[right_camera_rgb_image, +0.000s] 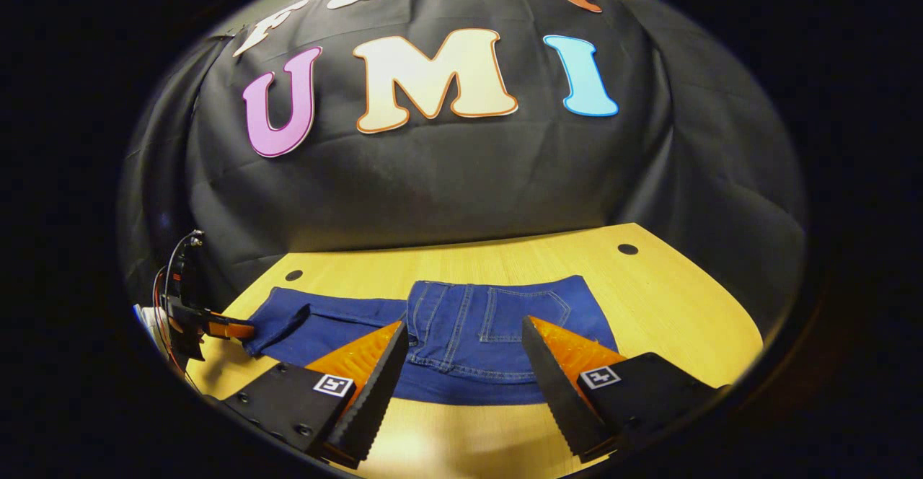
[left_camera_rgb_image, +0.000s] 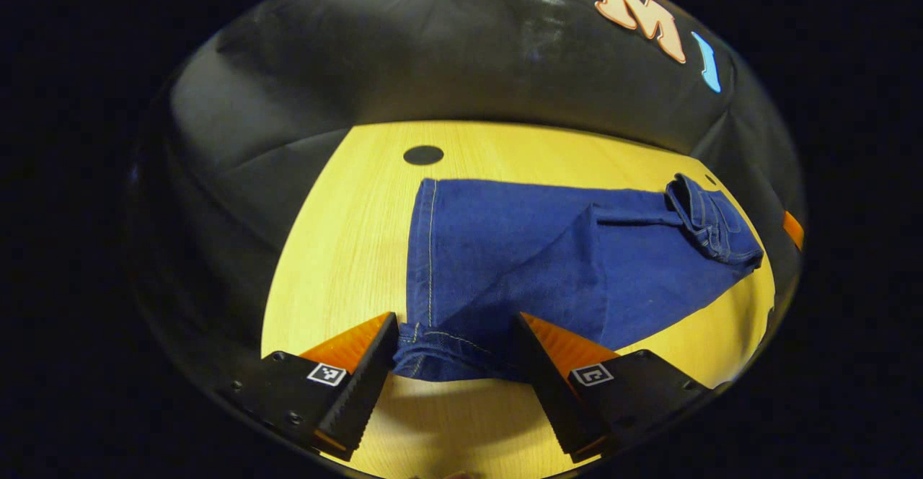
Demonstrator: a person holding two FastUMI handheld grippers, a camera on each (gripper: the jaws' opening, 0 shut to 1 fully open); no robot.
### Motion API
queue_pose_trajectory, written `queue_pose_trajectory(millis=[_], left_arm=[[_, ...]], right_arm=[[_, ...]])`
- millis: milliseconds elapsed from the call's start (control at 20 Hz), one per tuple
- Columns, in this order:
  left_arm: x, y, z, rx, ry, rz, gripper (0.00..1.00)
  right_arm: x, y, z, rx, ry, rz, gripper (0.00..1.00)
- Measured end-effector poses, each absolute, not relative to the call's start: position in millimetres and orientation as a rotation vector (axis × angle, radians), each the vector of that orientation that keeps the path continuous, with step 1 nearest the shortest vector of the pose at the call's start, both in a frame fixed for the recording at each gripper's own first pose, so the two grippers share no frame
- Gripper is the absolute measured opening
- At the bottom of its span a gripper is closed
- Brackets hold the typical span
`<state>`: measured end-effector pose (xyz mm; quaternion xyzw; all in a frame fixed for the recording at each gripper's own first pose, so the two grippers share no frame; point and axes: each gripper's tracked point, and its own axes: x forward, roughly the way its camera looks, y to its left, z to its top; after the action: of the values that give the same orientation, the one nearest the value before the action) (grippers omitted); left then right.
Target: Grasp the waist and the cuffs of the jeans and fold them to make the two legs overlap; first hold the waist and fold one-third of the jeans toward the cuffs, then hold the cuffs and fold the remaining one-third in the same direction to finish folding.
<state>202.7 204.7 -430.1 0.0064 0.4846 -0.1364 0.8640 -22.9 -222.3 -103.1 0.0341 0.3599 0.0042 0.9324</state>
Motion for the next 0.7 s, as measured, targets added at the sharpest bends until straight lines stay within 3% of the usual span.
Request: queue_pose_trajectory(millis=[50, 200, 350, 450, 500, 700], left_arm=[[204, 204, -430, 0.008, 1.011, -0.291, 0.99], [202, 196, -432, -0.013, 1.026, -0.317, 0.89], [200, 186, -432, -0.031, 1.04, -0.351, 0.29], [204, 187, -430, -0.046, 1.04, -0.339, 0.15], [204, 187, -429, -0.057, 1.051, -0.325, 0.05], [214, 181, -400, -0.192, 1.013, -0.268, 0.0]], right_arm=[[-26, -223, -102, 0.062, 0.739, 0.011, 0.98], [-33, -221, -105, 0.049, 0.748, 0.025, 0.98], [-34, -217, -107, 0.057, 0.76, 0.038, 0.98], [-33, -215, -108, 0.066, 0.762, 0.047, 0.93], [-33, -214, -108, 0.071, 0.762, 0.052, 0.98], [-27, -220, -95, 0.09, 0.735, 0.064, 0.93]])
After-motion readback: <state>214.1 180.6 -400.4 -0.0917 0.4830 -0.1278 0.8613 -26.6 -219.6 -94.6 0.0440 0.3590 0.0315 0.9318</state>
